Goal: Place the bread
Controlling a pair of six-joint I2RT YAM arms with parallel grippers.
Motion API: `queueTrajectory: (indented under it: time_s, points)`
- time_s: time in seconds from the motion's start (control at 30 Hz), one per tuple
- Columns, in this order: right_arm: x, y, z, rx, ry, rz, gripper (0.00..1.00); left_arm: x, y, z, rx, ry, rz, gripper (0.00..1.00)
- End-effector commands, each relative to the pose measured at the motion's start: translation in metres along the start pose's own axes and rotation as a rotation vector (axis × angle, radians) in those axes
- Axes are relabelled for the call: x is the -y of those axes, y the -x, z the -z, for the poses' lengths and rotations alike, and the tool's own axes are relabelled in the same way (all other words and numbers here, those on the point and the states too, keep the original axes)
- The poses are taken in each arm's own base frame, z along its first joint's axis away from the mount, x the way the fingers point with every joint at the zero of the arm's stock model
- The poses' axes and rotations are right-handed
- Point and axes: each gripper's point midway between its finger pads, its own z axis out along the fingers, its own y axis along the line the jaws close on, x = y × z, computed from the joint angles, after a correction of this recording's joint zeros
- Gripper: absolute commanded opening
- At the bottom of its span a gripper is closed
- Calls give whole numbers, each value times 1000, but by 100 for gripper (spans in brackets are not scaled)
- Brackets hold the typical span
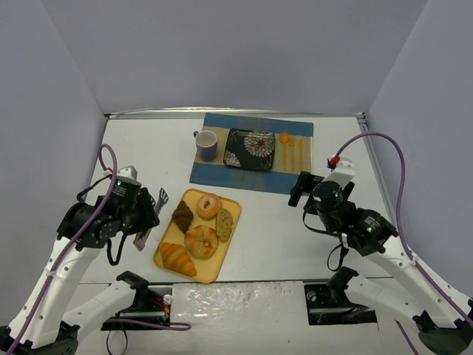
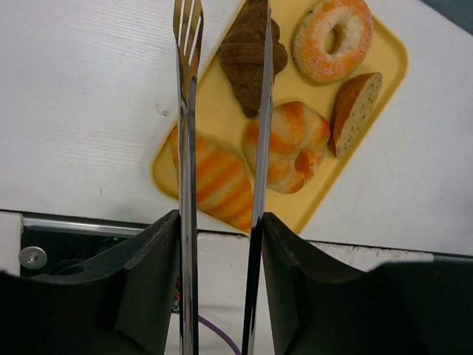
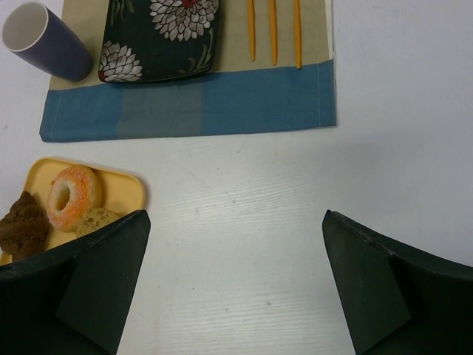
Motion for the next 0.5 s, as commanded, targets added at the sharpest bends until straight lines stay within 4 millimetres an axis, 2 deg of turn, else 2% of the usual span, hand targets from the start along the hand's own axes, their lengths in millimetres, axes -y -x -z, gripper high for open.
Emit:
queueTrajectory:
  time_s: [0.0, 0.17, 0.47]
  points:
    - [-5, 4, -6, 25, 2, -26, 100, 24, -1, 6, -32, -111, -40, 41]
    - [-6, 2, -8, 23, 1, -28, 100, 31, -12, 7, -87, -144, -63, 43]
    - [-4, -1, -10, 22, 0, -31, 100, 17, -28, -5, -133, -74, -62, 46]
